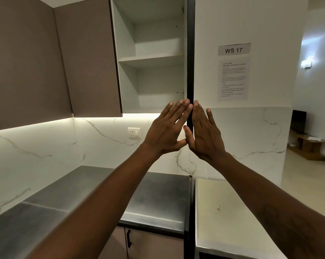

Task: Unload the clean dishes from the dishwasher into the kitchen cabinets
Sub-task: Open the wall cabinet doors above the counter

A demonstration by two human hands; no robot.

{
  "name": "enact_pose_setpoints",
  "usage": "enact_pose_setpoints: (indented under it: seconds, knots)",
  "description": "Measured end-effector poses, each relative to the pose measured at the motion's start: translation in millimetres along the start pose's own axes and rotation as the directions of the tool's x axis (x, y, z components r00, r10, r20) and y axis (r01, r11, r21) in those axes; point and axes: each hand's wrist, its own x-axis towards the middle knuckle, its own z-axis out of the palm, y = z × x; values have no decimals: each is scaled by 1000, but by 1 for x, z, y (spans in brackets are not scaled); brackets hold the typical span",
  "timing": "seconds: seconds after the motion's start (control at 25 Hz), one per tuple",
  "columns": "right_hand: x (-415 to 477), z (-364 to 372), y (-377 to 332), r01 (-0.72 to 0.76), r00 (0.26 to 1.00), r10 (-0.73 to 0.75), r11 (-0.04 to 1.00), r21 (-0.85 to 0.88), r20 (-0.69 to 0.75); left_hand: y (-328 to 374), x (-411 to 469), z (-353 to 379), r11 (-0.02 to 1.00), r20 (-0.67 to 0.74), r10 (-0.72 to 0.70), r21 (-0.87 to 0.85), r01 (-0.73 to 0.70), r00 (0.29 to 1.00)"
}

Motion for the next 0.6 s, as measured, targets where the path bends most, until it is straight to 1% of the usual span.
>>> enact_pose_setpoints:
  seconds: [0.16, 0.28, 0.44, 0.6]
  knots:
    - [-6, -10, 18, -19, 999, 19, 1000, 9, 31, 22, 12, -3, 1000, 43, -31, -1, 31, 999]
    - [-9, -17, 27, -30, 999, 30, 1000, -2, 32, 29, 19, -5, 1000, 64, -14, 1, 14, 998]
    - [-15, -23, 36, -73, 996, 74, 997, -9, 48, 38, 30, -4, 1000, 66, 17, -7, -16, 998]
    - [-19, -27, 45, -102, 993, 103, 995, -19, 65, 49, 36, 1, 999, 50, 0, -37, 2, 999]
